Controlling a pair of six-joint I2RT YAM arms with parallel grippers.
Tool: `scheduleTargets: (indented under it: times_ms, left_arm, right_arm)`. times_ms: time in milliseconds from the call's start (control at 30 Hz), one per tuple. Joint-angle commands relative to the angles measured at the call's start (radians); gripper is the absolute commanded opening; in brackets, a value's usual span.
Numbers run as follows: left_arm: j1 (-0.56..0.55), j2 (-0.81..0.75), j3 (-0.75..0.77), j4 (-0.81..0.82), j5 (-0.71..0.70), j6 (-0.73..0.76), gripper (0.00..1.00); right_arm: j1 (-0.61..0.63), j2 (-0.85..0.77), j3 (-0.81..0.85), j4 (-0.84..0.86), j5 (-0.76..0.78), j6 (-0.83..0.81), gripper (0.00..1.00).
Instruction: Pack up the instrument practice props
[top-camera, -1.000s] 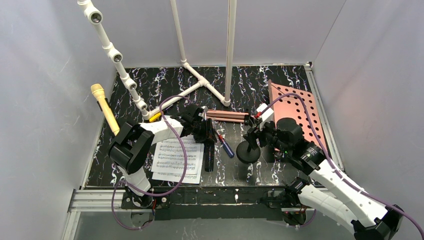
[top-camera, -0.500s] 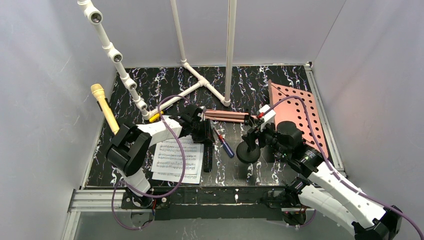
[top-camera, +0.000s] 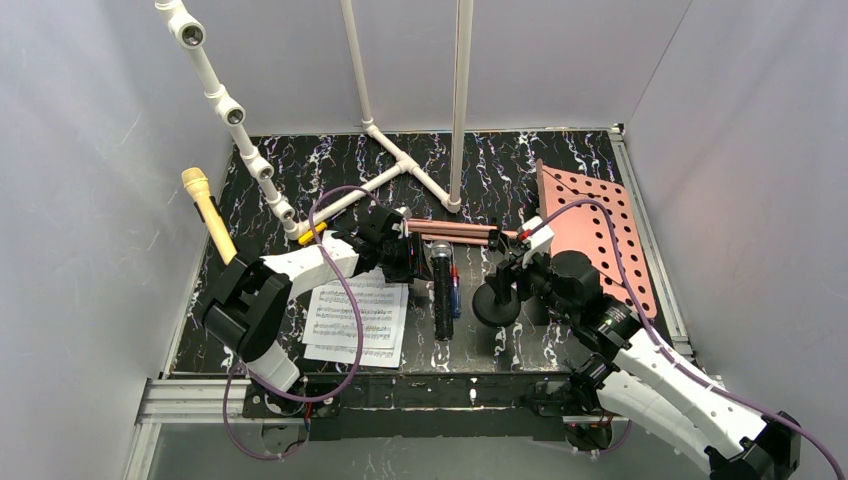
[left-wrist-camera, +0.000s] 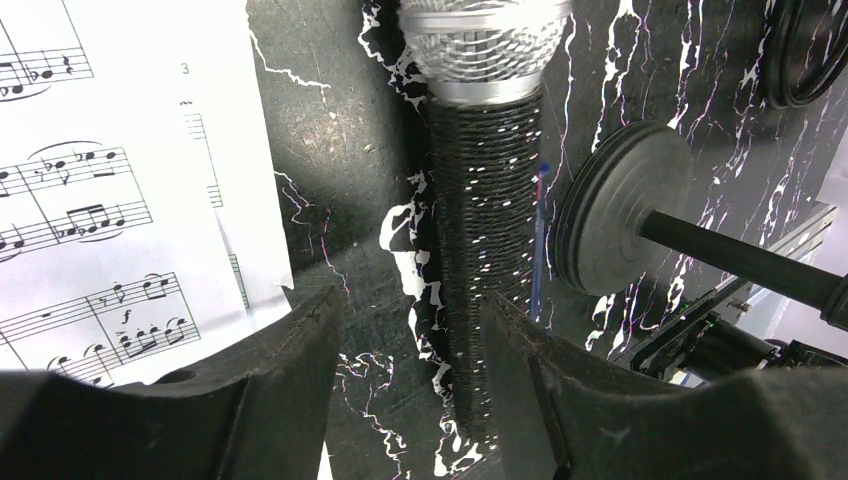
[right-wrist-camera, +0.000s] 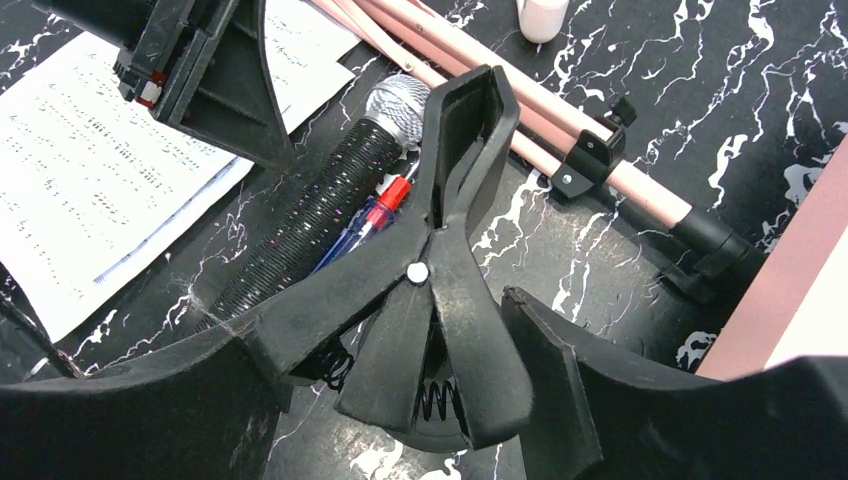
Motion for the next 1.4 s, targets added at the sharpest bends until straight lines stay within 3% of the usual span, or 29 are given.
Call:
scheduleTargets:
  times_ms: [0,233,467,833,1067,1367]
  left_arm:
    - [-0.001,-0.050,-0.023,-0.026,0.000,0.009,0.52]
    - [0.000,-0.165,-0.002,-0.099,-0.033,0.036,0.55]
    - [0.025,-0.424,0.070,-0.252,-0.126,0.124,0.62]
    - [0.075,-0.692,0.201,-0.509,-0.362,0.385,0.97]
    - [0.079,-0.831,0.099,-0.446,-0.556,0.495,0.98]
    - [0.118,-0.902,0.020,-0.417,-0.663,0.534,0.98]
  right_arm:
    - [-0.001,0.005,-0.006,0.072,0.009,0.019,0.77]
    - [-0.001,0.004,-0.017,0.076,0.036,0.019,0.66]
    - [-0.001,0.012,-0.020,0.083,0.039,0.015,0.50]
    - [-0.003,0.027,0.023,0.072,0.043,0.012,0.28]
    - [0.000,0.032,0.092,0.065,0.086,-0.003,0.26]
    - [-0.002,0.045,0.114,0.075,0.411,-0.069,0.26]
